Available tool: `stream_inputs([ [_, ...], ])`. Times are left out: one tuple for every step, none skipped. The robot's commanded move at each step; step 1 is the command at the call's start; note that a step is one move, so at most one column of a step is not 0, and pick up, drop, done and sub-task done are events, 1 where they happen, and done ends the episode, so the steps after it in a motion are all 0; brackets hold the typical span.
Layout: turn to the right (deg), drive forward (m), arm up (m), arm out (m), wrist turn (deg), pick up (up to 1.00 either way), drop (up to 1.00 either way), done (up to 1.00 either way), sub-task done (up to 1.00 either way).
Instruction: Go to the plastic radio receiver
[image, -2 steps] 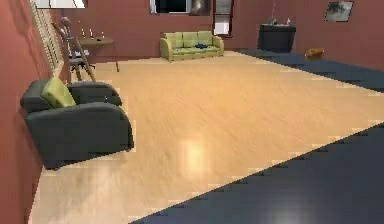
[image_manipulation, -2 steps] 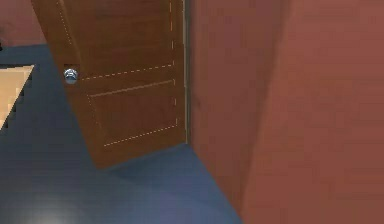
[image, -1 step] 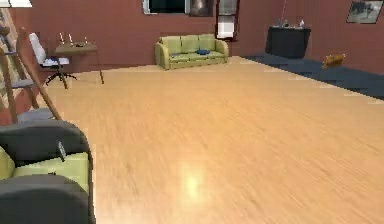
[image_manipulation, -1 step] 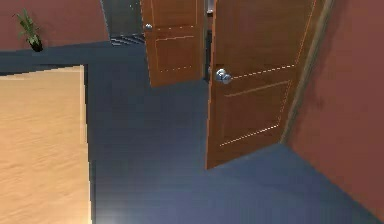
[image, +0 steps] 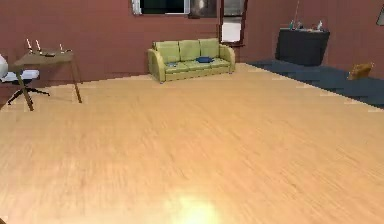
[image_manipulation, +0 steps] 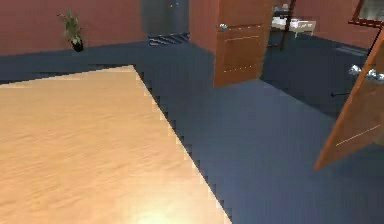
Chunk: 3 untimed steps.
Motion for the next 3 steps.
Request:
stream_inputs([
  [-24.0,0.00,0.00,0.00,0.0,0.00,0.00,0.00,0.00],
  [0.0,1.00,0.00,0.00,0.0,0.00,0.00,0.00,0.00],
  [-6.0,0.00,0.00,0.00,0.0,0.00,0.00,0.00,0.00],
])
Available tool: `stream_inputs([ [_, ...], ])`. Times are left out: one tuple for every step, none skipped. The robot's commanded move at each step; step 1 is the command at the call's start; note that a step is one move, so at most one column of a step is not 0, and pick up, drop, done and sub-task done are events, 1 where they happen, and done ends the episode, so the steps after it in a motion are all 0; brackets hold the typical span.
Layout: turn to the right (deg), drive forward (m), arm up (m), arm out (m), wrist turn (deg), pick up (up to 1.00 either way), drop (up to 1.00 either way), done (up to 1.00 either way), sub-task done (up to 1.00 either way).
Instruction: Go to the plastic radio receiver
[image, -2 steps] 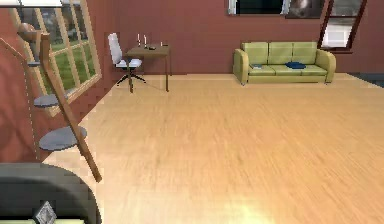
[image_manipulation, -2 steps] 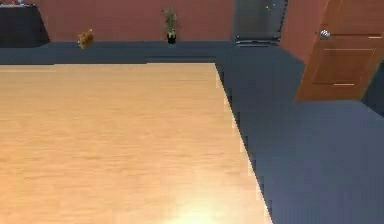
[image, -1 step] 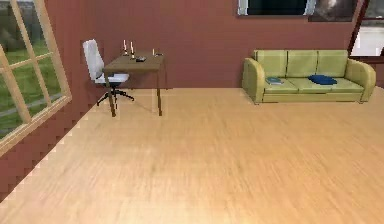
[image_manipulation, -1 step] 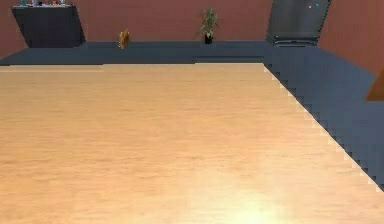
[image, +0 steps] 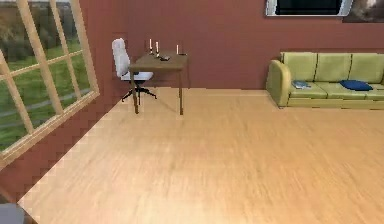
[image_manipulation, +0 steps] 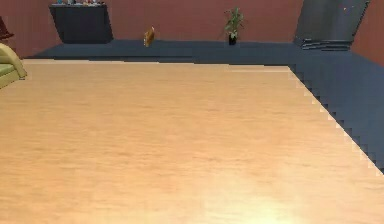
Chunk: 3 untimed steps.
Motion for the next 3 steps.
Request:
stream_inputs([
  [0.0,0.35,0.00,0.00,0.0,0.00,0.00,0.00,0.00],
  [-6.0,0.00,0.00,0.00,0.0,0.00,0.00,0.00,0.00],
  [0.0,1.00,0.00,0.00,0.0,0.00,0.00,0.00,0.00],
])
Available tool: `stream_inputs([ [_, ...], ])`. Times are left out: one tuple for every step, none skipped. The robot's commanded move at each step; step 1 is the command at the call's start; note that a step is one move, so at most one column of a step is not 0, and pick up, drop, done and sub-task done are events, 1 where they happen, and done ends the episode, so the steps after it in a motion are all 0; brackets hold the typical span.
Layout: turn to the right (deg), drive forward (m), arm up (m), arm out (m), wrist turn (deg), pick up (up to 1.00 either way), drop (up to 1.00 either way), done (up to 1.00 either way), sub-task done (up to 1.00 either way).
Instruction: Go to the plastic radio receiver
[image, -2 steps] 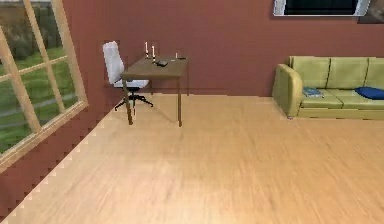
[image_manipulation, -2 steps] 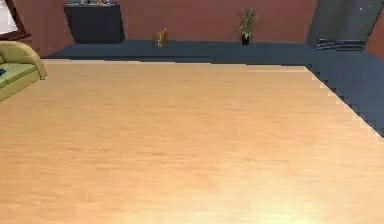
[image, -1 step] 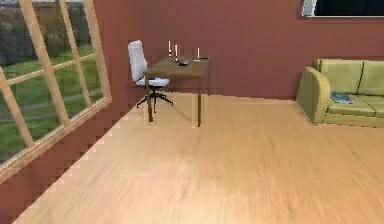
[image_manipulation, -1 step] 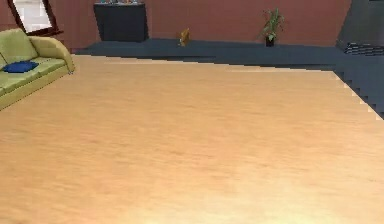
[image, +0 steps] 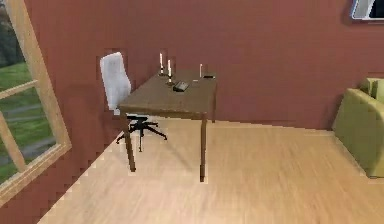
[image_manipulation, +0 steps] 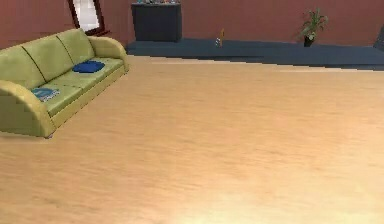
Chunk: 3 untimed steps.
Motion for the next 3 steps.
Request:
stream_inputs([
  [-3.0,0.00,0.00,0.00,0.0,0.00,0.00,0.00,0.00],
  [0.0,0.85,0.00,0.00,0.0,0.00,0.00,0.00,0.00],
  [0.0,0.00,0.00,0.00,0.0,0.00,0.00,1.00,0.00],
])
